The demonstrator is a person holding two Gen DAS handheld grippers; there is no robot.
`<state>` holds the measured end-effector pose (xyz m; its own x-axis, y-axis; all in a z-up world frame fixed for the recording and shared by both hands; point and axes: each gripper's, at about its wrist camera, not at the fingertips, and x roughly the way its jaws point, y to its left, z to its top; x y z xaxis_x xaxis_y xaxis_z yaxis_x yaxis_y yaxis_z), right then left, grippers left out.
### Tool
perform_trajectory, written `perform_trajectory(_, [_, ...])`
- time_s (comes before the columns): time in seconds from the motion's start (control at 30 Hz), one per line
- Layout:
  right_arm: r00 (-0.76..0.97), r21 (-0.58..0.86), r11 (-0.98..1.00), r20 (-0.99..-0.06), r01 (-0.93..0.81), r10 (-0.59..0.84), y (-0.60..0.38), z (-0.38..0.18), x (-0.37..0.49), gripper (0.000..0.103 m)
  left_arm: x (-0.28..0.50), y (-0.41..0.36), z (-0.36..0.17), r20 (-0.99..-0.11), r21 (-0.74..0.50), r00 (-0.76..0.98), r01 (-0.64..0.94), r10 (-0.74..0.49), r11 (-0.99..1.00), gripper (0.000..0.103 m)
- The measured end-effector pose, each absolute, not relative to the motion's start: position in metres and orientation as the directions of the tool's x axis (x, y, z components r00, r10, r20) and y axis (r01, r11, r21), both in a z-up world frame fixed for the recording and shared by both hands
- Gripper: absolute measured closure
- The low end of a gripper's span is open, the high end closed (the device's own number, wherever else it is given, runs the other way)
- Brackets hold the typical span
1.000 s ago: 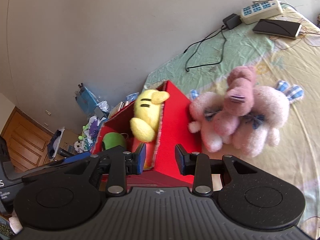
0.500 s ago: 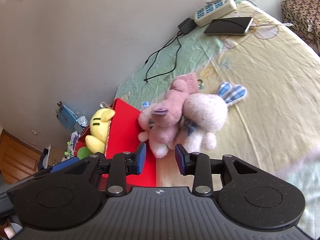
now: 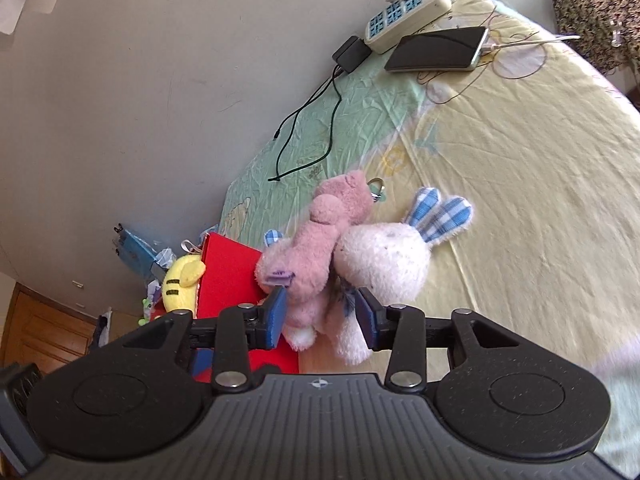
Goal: Organize objects
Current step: 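Move the right gripper to the pink teddy bear on the bed, then close the right gripper on the pink teddy bear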
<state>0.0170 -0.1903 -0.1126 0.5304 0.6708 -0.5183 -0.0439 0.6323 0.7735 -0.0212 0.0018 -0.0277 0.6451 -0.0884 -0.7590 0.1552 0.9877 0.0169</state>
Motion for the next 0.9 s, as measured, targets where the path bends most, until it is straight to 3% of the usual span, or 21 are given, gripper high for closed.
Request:
perform_trajectory(0.57, [0.413,0.864,0.489,-0.492,0.121,0.766,-0.155,-0.157,0.088,0.052,-0.002,0.002,-0.052,-0.791,0.008,0.607,0.134,-0.076,0.991,0.006])
perform_trajectory(0.7, [0.387,0.86,0.502,-0.496,0.094,0.777,-0.147,-0.159,0.091,0.064,-0.002,0.004,-0.051,-0.786,0.015,0.614,0.13,-0.069,0.991,0.006])
perform_trajectory(0.9, [0.391,0.844,0.536,-0.482,-0.034,0.784,-0.144,-0.143,0.08,0.066,-0.011,0.009,-0.047,-0.786,-0.028,0.607,0.152,-0.115,0.988,0.006])
